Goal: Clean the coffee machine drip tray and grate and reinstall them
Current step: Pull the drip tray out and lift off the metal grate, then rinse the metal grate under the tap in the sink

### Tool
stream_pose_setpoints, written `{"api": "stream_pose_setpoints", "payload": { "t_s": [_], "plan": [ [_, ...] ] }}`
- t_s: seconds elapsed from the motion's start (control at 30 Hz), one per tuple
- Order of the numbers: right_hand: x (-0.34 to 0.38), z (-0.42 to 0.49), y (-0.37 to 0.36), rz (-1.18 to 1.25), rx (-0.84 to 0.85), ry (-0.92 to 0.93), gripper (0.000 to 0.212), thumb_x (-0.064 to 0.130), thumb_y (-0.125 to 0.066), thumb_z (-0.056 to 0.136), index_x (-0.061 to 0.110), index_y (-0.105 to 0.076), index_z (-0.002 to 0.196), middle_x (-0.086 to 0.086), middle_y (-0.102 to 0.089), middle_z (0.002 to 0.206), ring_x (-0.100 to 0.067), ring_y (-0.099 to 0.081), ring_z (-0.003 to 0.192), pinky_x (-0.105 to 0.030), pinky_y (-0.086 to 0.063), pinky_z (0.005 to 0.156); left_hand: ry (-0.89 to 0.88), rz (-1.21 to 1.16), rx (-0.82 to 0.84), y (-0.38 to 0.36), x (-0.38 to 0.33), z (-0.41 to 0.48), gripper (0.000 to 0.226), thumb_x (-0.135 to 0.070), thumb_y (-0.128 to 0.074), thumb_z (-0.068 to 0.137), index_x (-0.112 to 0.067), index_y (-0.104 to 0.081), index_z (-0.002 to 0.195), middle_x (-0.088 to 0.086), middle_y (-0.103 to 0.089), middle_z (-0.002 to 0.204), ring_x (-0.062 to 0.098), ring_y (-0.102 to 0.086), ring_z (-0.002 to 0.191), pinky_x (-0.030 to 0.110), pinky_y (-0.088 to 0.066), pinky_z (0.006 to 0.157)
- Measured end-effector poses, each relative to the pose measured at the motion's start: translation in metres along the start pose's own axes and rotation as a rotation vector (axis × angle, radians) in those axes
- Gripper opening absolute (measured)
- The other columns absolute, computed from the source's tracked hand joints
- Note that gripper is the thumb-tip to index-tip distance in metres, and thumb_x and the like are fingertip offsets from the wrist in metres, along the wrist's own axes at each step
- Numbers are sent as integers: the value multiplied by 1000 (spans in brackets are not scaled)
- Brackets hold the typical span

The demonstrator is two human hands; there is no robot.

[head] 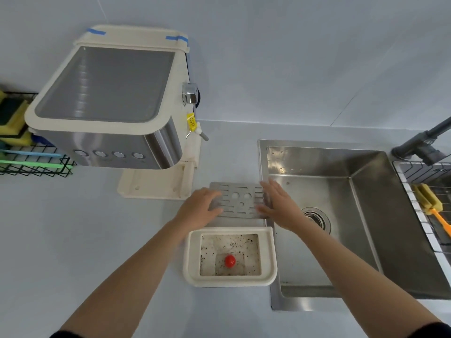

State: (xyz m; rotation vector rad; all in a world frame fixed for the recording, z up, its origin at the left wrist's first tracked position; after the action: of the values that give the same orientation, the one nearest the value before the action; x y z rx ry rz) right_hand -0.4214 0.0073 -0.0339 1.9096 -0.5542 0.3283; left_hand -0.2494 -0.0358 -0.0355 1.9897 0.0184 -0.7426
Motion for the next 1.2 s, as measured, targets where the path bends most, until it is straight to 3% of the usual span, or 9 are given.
{"api": "stream_pose_setpoints", "payload": {
  "t_s": [0.17, 0.3, 0.43, 0.57, 0.73, 0.8, 0.9, 1.13, 1.2],
  "plan": [
    [-26, -48, -9, 308, -49, -161, 76, 59, -36, 85, 20, -16, 146, -4, -21, 155, -23, -24, 140, -48, -27, 112, 210, -85, -70, 4, 52, -61, 51, -29, -47, 92, -12, -36, 139, 9, -36, 146, 23, -32, 135, 35, -28, 109],
    [-29, -84, -37, 481, -20, -275, 55, 32, -36, 97, 12, -20, 145, -6, -30, 151, -23, -27, 139, -36, -23, 112, 358, -178, -59, -18, 71, -98, 50, -35, -45, 92, -8, -42, 134, 13, -44, 138, 26, -45, 125, 35, -36, 103],
    [-15, -108, -52, 631, -96, -298, 29, 17, -38, 96, 17, -52, 123, -9, -64, 112, -18, -59, 95, -27, -47, 80, 369, -341, -76, -37, 66, -114, 28, -31, -52, 89, -11, -59, 108, 11, -60, 109, 21, -58, 93, 31, -46, 81],
    [-15, -114, -59, 656, -177, -350, 34, 11, -36, 94, 22, -52, 122, -14, -66, 102, -24, -59, 86, -37, -48, 75, 362, -418, -137, -39, 53, -118, 3, -21, -54, 89, -19, -55, 90, 10, -58, 97, 19, -55, 85, 19, -39, 64],
    [-26, -115, -57, 627, -209, -396, 43, 10, -33, 93, 27, -47, 130, -13, -67, 94, -28, -61, 86, -44, -51, 78, 356, -441, -150, -44, 41, -117, 25, -16, -52, 89, -6, -62, 110, 5, -60, 96, 15, -55, 83, 17, -39, 63],
    [-31, -118, -47, 656, -227, -401, 46, 9, -32, 94, 27, -43, 135, -16, -67, 99, -24, -59, 84, -39, -50, 76, 350, -488, -162, -43, 32, -117, 27, -14, -52, 89, -9, -61, 114, -4, -62, 89, 11, -57, 80, 14, -43, 66],
    [-42, -122, -25, 678, -262, -380, 47, 7, -32, 95, 25, -41, 137, -16, -66, 108, -25, -58, 87, -23, -47, 65, 357, -581, -168, -44, 12, -116, 35, -12, -52, 89, -16, -57, 123, -9, -63, 88, 15, -62, 88, 30, -53, 81],
    [-104, -131, 43, 601, -294, -284, 42, 7, -34, 94, 22, -51, 130, -7, -66, 96, -20, -61, 85, -33, -54, 75, 334, -689, -204, -65, -66, -92, 37, -13, -51, 90, -19, -54, 127, 2, -67, 103, 19, -66, 92, 29, -58, 74],
    [-125, -138, 64, 566, -288, -257, 39, 6, -34, 94, 19, -54, 125, -2, -64, 87, -14, -60, 76, -16, -51, 62, 338, -699, -224, -72, -94, -86, 37, -14, -52, 90, -19, -54, 128, 2, -67, 101, 20, -66, 91, 31, -57, 77]
  ]
}}
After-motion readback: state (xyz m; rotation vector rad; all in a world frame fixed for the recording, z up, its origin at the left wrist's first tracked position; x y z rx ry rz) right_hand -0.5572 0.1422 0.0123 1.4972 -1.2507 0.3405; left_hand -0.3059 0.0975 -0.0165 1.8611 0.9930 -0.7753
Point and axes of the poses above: each hand's wrist, its own z-axis towards the middle knuckle, its own y-axis out of the back of the hand, x = y × z, the point moved 9 cm from there along z, towards the middle knuckle
